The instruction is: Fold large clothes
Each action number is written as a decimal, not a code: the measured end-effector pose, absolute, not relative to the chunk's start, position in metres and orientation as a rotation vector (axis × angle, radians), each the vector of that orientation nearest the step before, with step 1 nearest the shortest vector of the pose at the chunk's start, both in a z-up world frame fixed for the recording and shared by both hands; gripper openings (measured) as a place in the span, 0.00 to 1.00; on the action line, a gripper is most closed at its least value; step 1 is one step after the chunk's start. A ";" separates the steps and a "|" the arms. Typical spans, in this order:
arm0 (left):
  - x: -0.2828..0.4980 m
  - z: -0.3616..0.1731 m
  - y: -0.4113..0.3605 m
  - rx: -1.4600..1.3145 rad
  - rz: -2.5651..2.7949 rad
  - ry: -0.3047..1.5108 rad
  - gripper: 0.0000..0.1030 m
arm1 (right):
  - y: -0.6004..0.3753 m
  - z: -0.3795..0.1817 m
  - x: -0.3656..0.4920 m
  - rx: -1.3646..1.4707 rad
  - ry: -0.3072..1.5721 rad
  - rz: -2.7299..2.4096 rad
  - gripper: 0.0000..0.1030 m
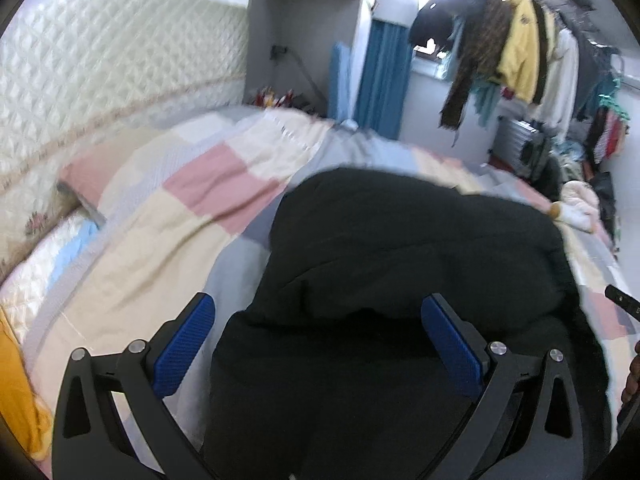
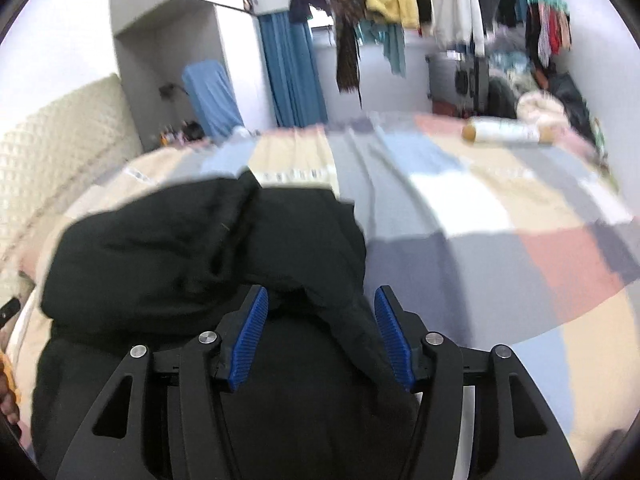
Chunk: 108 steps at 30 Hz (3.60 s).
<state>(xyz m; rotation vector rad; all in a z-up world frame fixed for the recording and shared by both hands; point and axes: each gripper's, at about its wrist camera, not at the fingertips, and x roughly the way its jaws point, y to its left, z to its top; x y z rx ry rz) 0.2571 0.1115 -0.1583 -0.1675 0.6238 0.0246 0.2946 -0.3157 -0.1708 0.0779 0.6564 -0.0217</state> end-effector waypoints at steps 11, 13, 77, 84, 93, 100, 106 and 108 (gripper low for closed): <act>0.164 -0.034 0.087 -0.186 -0.124 0.509 1.00 | -0.316 -0.021 0.180 0.119 0.450 0.085 0.52; 0.145 -0.011 0.085 -0.185 -0.141 0.486 1.00 | -0.316 -0.003 0.164 0.134 0.418 0.110 0.52; 0.150 -0.270 0.176 -0.585 -0.399 1.472 0.64 | -0.374 -0.287 0.190 0.447 1.632 0.316 0.79; 0.136 -0.257 0.189 -0.680 -0.537 1.365 0.63 | -0.360 -0.268 0.185 0.487 1.516 0.506 0.79; 0.141 -0.285 0.188 -0.631 -0.274 1.545 0.65 | -0.354 -0.305 0.190 0.370 1.742 0.316 0.79; 0.147 -0.290 0.170 -0.525 -0.301 1.627 0.82 | -0.331 -0.295 0.188 0.241 1.730 0.395 0.78; 0.137 -0.262 0.156 -0.454 -0.447 1.495 0.42 | -0.316 -0.261 0.180 0.170 1.561 0.470 0.15; 0.135 -0.252 0.156 -0.457 -0.453 1.447 0.27 | -0.313 -0.244 0.176 0.143 1.489 0.476 0.09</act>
